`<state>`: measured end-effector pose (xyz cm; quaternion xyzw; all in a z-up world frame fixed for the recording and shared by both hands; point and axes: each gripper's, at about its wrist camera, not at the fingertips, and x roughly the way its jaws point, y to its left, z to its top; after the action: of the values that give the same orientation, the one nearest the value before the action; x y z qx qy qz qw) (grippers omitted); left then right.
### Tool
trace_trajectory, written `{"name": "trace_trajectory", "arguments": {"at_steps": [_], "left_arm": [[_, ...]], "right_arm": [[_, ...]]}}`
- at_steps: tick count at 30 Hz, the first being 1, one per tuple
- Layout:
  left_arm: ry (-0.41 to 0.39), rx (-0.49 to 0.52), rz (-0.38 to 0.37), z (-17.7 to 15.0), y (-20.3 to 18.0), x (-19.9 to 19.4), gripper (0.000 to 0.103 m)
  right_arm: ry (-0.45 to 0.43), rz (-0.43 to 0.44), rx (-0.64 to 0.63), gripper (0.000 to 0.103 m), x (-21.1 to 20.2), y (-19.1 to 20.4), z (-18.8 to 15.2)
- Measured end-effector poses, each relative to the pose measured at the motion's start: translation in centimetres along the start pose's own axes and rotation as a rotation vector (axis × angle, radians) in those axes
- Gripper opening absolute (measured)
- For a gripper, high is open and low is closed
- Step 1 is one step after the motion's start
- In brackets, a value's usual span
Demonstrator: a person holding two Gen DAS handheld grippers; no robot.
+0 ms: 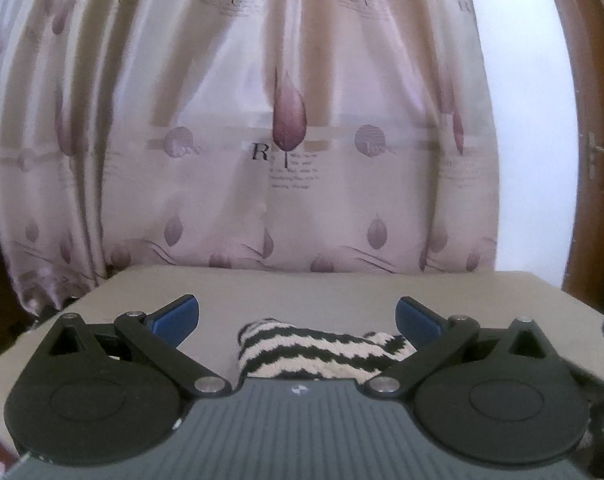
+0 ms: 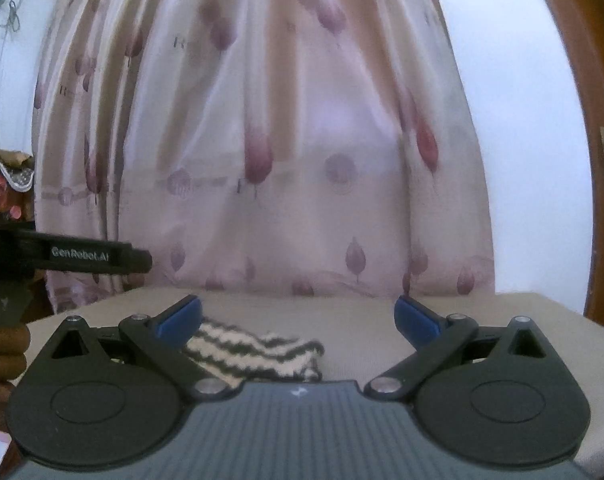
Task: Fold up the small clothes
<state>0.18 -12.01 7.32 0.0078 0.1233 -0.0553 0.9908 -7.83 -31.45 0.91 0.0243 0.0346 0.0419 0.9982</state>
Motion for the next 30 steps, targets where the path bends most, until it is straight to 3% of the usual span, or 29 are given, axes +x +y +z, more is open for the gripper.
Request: {"name": "trace_trajectory", "arguments": {"at_steps": [30], "left_arm": [[0.086,-0.019,0.001,-3.6,1.0,1.6,0.103]], "right_arm": [[0.09,-0.03,-0.011,0.103,0.6,0.6,-2.2]]}}
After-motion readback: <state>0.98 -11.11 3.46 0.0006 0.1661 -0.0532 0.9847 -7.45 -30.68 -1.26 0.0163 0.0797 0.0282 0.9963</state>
